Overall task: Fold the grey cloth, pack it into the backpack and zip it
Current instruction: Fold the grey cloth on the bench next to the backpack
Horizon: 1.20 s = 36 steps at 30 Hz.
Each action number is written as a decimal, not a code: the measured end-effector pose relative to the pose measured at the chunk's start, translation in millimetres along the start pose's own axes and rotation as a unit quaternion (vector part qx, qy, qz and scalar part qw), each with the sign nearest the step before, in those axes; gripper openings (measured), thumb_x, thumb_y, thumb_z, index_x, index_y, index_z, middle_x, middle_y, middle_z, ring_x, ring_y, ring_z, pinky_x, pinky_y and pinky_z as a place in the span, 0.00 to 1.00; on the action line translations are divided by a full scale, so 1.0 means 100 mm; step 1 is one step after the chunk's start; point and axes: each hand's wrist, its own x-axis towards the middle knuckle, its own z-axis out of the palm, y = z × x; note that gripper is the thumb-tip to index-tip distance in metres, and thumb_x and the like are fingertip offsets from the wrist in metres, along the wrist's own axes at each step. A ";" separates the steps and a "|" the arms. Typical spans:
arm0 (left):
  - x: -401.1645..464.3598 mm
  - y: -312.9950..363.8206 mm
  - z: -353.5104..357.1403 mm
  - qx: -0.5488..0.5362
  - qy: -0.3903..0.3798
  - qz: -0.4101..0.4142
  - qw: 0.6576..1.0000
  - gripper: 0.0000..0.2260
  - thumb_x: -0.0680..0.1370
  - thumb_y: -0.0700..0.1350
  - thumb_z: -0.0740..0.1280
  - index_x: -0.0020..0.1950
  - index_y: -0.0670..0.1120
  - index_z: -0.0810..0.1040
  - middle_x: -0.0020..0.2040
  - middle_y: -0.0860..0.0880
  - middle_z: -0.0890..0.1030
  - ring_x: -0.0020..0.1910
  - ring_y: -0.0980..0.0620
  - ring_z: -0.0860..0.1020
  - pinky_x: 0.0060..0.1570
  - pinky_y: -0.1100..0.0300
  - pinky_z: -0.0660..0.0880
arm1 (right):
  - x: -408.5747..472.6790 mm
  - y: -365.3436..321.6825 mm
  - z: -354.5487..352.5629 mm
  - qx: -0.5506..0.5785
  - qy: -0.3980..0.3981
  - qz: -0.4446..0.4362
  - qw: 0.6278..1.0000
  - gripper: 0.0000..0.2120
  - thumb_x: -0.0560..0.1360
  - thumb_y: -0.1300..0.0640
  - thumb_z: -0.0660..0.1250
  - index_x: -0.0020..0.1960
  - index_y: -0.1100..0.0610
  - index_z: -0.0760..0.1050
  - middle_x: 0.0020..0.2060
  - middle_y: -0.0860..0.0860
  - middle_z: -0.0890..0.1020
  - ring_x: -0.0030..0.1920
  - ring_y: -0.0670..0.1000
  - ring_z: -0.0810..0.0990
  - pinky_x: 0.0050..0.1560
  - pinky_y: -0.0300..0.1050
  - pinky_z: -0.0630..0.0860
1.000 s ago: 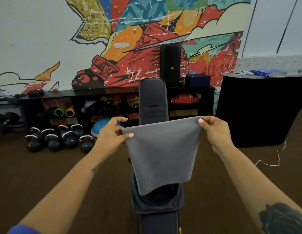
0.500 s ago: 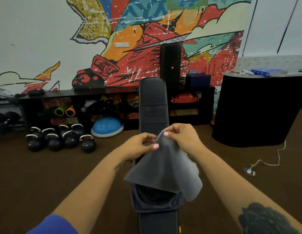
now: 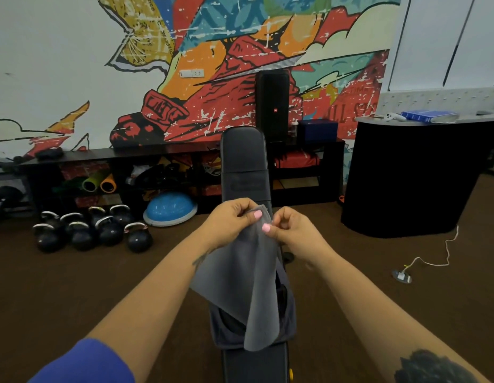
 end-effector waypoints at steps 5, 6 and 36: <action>0.08 0.05 -0.24 0.031 0.062 0.030 0.997 0.07 0.78 0.45 0.64 0.41 0.54 0.76 0.38 0.57 0.78 0.39 0.61 0.74 0.43 0.67 0.70 | -0.08 0.11 0.04 -0.066 -0.078 0.043 0.994 0.19 0.64 0.56 0.78 0.48 0.58 0.72 0.49 0.59 0.83 0.50 0.58 0.82 0.53 0.56 0.80; 0.08 0.06 -0.30 0.037 0.074 0.030 0.996 0.05 0.78 0.44 0.64 0.42 0.52 0.77 0.38 0.57 0.78 0.39 0.61 0.75 0.42 0.69 0.70 | -0.09 0.12 0.04 -0.093 -0.083 0.041 0.991 0.19 0.64 0.55 0.78 0.48 0.56 0.72 0.48 0.55 0.82 0.49 0.55 0.82 0.50 0.52 0.80; 0.01 -0.18 -0.94 0.031 0.272 -0.016 0.962 0.05 0.79 0.46 0.62 0.47 0.48 0.76 0.42 0.51 0.77 0.42 0.55 0.73 0.42 0.65 0.68 | -0.16 0.38 0.01 -0.046 0.089 -0.086 0.991 0.19 0.64 0.71 0.75 0.38 0.45 0.80 0.49 0.41 0.80 0.54 0.38 0.78 0.55 0.40 0.77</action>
